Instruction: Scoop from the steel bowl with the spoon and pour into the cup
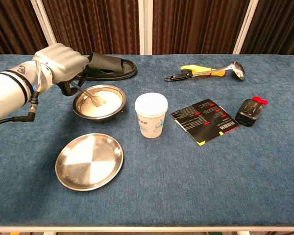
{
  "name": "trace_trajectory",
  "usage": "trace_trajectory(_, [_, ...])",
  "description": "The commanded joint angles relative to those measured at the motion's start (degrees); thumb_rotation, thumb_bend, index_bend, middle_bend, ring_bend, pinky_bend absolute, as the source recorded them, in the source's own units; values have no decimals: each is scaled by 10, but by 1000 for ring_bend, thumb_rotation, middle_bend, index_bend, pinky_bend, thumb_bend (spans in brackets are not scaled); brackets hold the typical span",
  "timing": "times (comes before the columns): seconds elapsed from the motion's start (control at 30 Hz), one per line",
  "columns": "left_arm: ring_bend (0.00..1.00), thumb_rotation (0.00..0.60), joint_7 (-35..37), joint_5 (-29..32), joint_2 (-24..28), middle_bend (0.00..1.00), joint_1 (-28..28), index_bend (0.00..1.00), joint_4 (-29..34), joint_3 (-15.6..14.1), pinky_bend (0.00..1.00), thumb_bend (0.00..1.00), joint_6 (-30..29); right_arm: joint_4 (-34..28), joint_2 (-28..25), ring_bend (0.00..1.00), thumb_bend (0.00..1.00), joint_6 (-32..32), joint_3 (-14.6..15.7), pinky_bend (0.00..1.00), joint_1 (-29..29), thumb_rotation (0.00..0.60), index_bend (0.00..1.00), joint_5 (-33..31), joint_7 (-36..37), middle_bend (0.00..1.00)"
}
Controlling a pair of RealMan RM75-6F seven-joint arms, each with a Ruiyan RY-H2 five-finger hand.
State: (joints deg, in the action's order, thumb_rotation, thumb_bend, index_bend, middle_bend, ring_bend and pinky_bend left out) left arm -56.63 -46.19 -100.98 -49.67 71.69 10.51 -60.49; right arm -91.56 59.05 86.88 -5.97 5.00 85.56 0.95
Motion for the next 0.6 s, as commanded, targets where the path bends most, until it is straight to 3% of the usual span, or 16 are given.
trace_trajectory(0.03, [912,600,12,5,2,948,2,637,12,2,1000,434,5,0,0,2,245,0,0,76,0,600,0,0,0,200])
trace_trajectory(0.6, [908,600,213,92,89,941,45,637,61,59,1000,441,96,3,2,2,245,0,0,75,0,600,0,2,6,201])
